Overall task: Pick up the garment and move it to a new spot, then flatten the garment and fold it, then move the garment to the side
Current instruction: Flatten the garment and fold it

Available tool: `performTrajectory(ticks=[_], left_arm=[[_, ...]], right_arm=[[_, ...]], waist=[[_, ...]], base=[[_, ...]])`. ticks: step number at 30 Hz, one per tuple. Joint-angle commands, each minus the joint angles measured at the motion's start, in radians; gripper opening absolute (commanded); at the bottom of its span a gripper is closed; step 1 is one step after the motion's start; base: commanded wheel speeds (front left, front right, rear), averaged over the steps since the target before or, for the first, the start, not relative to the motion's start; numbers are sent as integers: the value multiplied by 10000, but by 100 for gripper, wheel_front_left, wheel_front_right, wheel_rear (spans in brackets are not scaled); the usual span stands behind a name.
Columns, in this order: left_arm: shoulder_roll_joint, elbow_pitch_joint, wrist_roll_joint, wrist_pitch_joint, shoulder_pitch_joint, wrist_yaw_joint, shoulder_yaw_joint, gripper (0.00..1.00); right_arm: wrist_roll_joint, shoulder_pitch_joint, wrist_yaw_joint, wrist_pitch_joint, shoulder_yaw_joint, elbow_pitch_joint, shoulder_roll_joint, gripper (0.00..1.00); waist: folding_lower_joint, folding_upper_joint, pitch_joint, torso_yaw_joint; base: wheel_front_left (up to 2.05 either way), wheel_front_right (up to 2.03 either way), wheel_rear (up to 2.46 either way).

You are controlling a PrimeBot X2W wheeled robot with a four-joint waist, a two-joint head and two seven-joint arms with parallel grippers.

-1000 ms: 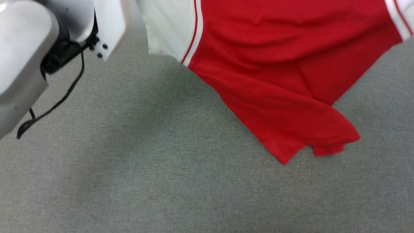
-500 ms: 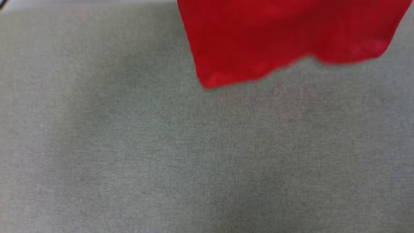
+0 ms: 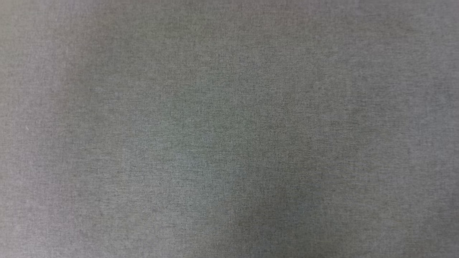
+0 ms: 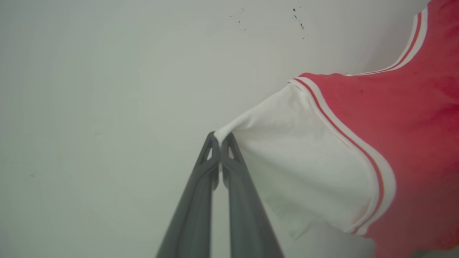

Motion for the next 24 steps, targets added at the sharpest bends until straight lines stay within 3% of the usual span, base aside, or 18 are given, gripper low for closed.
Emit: performTrajectory(ticks=[1,7,13,24], left_arm=[[-33,114,-43,-80,-72,-23,3,0],[-190,733,-128,-340,90,-214,-147,0],[-332,1262,-447,-842,936,-355,-321,0],[-265,945,-1330,-2159,4481,-321,-631,0]], right_arm=[[-14,-142,-11,-114,83,159,95,0],[276,-239,-11,-671,612,926,331,0],[736,620,-11,-1332,1381,1466,532,0],[2162,3712,-11,-2875,2583,1504,699,0]], waist=[[-1,0,75,40],[-1,0,399,75],[-1,0,522,42],[-1,0,-103,-44]], base=[[0,0,0],[0,0,0],[0,0,0],[0,0,0]])
